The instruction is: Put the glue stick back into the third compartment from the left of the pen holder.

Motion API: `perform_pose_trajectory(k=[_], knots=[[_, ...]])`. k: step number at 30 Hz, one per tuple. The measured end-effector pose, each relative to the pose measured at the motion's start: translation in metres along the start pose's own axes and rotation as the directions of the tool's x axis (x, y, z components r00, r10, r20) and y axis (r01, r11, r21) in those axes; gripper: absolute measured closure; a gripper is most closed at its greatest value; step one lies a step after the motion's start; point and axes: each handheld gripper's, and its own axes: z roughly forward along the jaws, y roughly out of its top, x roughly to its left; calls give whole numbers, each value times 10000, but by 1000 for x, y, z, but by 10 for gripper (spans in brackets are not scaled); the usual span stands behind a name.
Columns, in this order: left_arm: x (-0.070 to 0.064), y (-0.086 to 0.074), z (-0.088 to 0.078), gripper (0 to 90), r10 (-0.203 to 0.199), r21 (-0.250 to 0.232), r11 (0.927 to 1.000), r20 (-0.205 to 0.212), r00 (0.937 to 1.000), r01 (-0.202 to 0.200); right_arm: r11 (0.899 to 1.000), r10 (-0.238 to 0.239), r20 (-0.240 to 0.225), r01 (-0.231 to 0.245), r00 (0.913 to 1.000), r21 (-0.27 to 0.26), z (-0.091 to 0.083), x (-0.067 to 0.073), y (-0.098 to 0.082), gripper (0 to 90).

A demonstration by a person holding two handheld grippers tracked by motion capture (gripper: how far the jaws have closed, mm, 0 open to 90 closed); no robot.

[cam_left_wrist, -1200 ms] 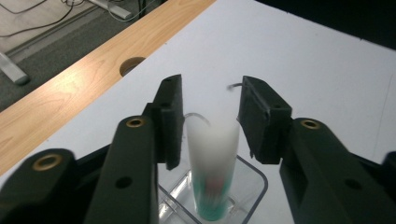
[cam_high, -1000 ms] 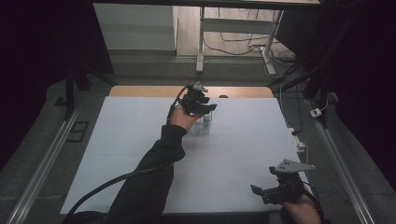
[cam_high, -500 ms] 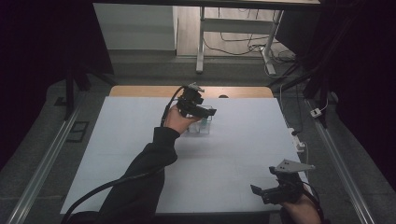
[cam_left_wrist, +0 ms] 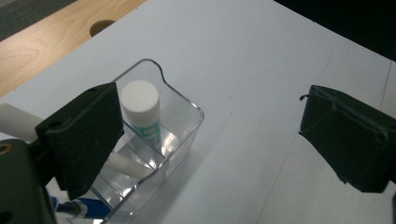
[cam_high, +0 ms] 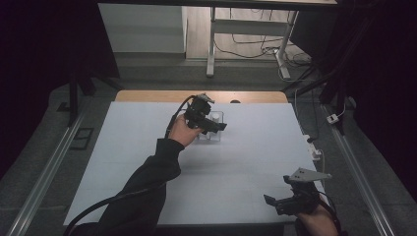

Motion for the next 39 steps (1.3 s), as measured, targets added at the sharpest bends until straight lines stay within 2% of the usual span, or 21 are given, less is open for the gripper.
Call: perform_pose_trajectory(k=[5,10,18,21,26,33,39], knots=[[-2,-6,-3,5,63,-83,9999,79,9999,-62,10000,-20,26,19,10000,27,0,0,0,0],[-3,-11,-7,0,136,57,9999,195,9997,-137,10000,-30,-17,30,10000,53,0,0,0,0],[-8,-20,-17,0,592,-162,9982,485,9971,-585,10000,3,-3,-3,10000,42,0,0,0,0],[-10,-24,-22,0,525,-301,9983,758,9957,-504,10000,10,-1,-10,10000,47,0,0,0,0],[-13,-32,-30,0,501,-314,9984,918,9945,-474,10000,5,-10,-4,10000,48,1,0,0,0],[-16,-44,-46,0,326,-335,9990,982,9946,-295,10000,1,14,-1,10000,57,0,0,0,0],[-20,-59,-61,0,277,-427,9988,865,9959,-241,10000,25,-13,-25,10000,48,1,0,0,0]])
